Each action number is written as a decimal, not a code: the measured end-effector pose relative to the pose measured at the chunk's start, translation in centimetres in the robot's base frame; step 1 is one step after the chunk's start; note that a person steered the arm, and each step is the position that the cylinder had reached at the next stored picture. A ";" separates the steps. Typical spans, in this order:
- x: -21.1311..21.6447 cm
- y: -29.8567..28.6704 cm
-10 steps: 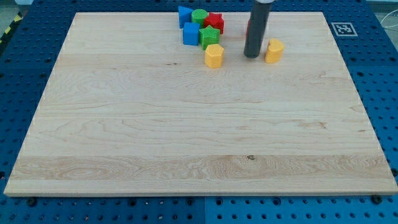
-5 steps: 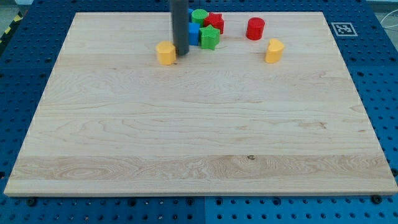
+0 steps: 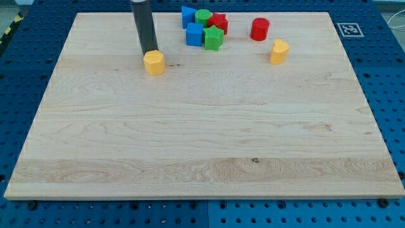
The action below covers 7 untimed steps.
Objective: Move the yellow hexagon to the bottom left
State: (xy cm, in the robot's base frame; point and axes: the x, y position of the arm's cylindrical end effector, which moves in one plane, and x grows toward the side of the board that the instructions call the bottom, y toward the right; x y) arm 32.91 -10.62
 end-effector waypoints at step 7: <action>12.1 3.8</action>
State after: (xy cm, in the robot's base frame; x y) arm 45.04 -6.77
